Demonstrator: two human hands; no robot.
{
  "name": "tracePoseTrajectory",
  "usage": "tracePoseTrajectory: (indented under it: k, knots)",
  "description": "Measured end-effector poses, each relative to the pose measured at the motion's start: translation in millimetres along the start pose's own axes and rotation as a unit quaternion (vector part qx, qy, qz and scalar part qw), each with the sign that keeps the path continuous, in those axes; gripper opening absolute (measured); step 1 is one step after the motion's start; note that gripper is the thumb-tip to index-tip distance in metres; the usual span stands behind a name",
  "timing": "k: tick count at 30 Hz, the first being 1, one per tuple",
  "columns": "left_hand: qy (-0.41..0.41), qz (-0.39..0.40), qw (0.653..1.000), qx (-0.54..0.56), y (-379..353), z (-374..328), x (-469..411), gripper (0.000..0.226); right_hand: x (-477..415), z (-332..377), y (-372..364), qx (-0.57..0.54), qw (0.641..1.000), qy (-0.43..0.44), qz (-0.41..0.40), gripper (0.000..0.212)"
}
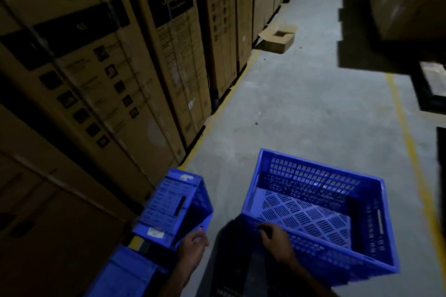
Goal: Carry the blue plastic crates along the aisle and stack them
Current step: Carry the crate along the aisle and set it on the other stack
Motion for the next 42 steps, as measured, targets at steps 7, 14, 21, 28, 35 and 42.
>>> tracePoseTrajectory:
  k: [7,14,21,28,35,42]
  knots:
    - [-0.064,-0.015,0.975,-0.214,59.3,-12.2,-55.8,0.009,-42.0,20.4,-136.4,-0.041,0.998,-0.052,0.000,0.044]
    - [-0.070,-0.020,0.928,-0.365,76.9,24.4,-155.3,0.053,-129.4,4.9,-251.7,-0.118,0.989,-0.091,-0.024,0.022]
    - [-0.076,-0.027,0.888,-0.453,61.4,61.8,-199.5,0.083,-184.2,-13.1,-322.9,-0.127,0.980,-0.155,-0.013,0.036]
    - [-0.087,-0.055,0.858,-0.504,58.0,66.3,-204.3,0.052,-209.4,-36.3,-358.1,-0.147,0.972,-0.182,-0.012,0.020]
    - [-0.144,-0.027,0.855,-0.498,47.4,75.8,-182.6,0.049,-170.2,-43.0,-347.8,-0.095,0.975,-0.202,-0.016,0.024]
    - [-0.158,-0.011,0.870,-0.466,14.0,92.2,-128.7,0.045,-124.0,-65.3,-310.2,-0.059,0.980,-0.191,-0.009,0.028]
Point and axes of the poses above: each hand's wrist, its own x-axis away from the middle knuckle, its own y-axis out of the back of the hand, z = x × y, the point moved 8 cm from there along -x, towards the middle knuckle, and after that the axes turned 8 degrees about -x, right-handed, at the moved point
